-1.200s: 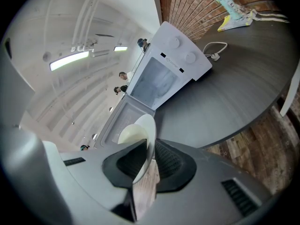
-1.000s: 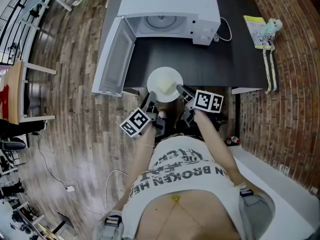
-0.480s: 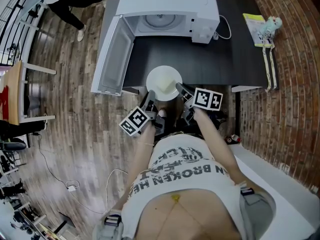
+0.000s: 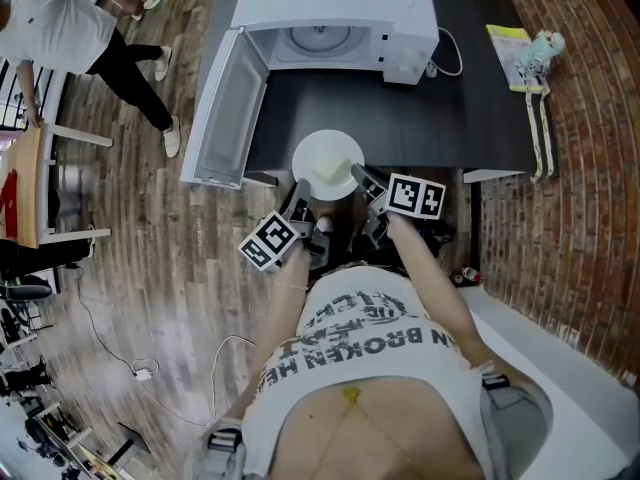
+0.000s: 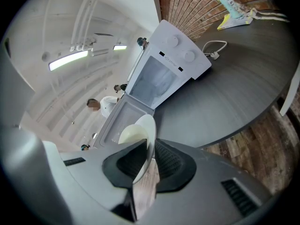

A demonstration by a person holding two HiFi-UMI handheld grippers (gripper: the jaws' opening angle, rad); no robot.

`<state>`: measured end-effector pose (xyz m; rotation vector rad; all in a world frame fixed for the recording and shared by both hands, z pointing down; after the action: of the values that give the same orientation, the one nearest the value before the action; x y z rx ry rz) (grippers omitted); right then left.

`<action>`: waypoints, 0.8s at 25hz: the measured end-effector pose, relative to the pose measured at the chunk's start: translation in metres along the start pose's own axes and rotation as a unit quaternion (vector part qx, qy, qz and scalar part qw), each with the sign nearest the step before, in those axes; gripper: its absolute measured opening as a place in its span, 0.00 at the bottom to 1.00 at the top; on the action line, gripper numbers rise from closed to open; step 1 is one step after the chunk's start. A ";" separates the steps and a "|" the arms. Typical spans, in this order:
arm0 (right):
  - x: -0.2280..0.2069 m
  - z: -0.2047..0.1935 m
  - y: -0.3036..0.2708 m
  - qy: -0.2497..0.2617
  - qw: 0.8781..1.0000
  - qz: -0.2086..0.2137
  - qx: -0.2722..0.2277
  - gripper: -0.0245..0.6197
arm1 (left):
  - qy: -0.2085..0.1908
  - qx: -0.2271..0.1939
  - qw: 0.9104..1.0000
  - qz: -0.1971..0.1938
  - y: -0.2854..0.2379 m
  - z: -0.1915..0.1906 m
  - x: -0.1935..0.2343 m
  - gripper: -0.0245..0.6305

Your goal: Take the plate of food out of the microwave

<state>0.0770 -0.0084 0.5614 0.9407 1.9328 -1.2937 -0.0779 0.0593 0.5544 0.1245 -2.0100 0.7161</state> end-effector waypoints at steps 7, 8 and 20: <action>-0.001 0.000 0.003 0.001 1.000 0.001 0.001 0.12 | 0.002 0.000 1.000 -0.001 0.000 -0.003 -0.002 0.09; -0.001 -0.001 0.003 0.000 1.000 0.002 0.001 0.12 | 0.003 0.000 1.000 -0.001 0.000 -0.003 -0.002 0.09; -0.001 -0.002 0.006 0.005 1.000 0.005 0.005 0.12 | 0.004 -0.006 1.000 0.001 0.002 -0.006 -0.004 0.09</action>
<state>0.0823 -0.0052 0.5603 0.9622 1.9281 -1.2964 -0.0717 0.0640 0.5525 0.1140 -2.0063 0.7051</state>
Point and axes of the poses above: the fingertips, and each gripper's own axes: y backward along the fingers, x to its left, z out of its top, the point moved 3 cm from there along y, backward along the fingers, and after that the axes turned 10 degrees about x, right-handed, at the moved point
